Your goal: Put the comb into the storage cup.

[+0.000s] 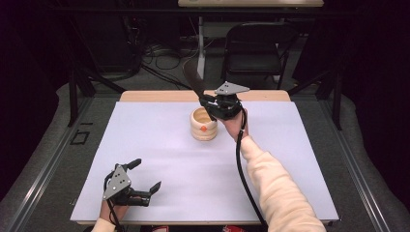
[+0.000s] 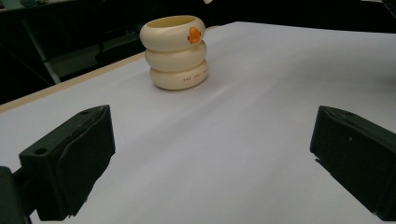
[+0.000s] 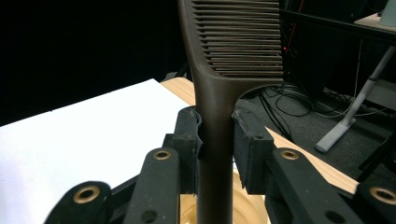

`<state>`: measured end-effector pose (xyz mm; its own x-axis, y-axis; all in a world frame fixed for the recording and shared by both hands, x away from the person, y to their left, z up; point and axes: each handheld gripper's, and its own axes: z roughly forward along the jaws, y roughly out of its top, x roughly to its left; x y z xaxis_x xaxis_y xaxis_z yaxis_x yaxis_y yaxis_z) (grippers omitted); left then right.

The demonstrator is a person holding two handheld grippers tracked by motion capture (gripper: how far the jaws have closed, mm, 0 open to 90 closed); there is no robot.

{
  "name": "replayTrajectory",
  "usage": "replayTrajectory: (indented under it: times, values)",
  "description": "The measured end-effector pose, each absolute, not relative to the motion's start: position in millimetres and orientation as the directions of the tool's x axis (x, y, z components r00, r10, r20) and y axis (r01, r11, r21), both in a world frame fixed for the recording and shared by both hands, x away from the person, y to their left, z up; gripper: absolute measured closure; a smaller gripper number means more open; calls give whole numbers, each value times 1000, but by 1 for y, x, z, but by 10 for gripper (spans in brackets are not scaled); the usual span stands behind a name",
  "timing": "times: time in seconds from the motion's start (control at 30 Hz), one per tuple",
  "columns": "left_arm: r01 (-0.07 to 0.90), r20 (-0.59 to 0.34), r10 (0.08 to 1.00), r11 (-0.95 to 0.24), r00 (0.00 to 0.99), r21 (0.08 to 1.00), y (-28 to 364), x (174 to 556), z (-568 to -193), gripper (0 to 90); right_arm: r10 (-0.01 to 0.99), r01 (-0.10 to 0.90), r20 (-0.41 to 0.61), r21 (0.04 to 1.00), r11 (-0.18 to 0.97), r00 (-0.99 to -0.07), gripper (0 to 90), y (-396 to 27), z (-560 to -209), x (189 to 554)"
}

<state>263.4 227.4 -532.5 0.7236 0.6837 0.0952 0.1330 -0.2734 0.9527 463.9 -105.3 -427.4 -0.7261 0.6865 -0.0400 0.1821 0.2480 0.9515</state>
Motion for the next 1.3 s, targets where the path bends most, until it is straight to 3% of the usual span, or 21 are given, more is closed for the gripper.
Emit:
replayTrajectory:
  times: [1.3]
  values:
    - [135,95,684,-274,723,952,228,264,-533,2,689,128,-74,963,238,-721,725,-95,-433,476]
